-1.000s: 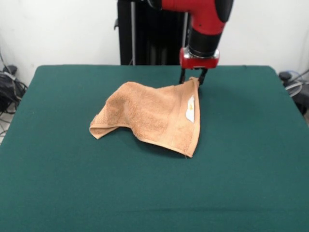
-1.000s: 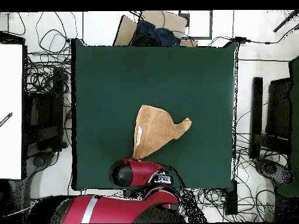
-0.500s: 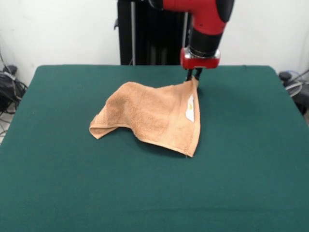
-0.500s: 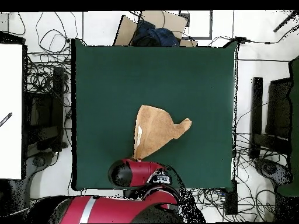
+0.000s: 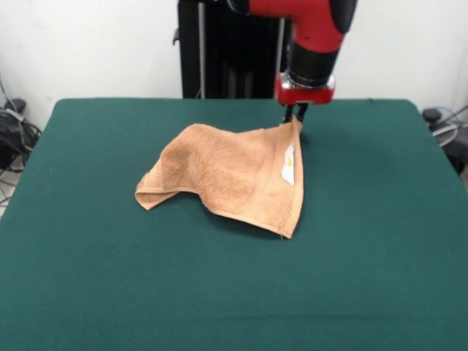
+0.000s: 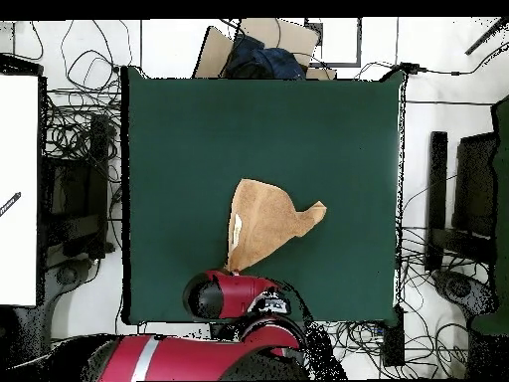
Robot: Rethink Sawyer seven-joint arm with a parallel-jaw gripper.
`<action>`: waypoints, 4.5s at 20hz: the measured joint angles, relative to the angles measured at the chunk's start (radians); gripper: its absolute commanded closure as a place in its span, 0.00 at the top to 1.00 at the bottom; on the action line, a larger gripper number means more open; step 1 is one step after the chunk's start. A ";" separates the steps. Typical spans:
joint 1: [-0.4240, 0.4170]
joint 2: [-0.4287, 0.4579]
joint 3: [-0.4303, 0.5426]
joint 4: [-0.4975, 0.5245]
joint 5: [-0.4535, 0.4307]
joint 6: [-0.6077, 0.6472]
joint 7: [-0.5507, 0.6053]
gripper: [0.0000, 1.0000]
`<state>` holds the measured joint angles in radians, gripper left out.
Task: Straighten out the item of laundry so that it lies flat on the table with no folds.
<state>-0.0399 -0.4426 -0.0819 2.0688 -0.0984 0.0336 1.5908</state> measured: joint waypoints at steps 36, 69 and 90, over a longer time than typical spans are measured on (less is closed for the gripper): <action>0.146 -0.126 0.031 -0.197 0.235 0.253 0.000 0.00; 0.124 -0.263 0.028 -0.509 0.277 0.584 0.000 0.00; 0.099 -0.482 0.027 -0.406 0.321 0.762 0.000 0.00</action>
<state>0.0594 -0.9246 -0.0548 1.6630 0.2228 0.7959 1.5908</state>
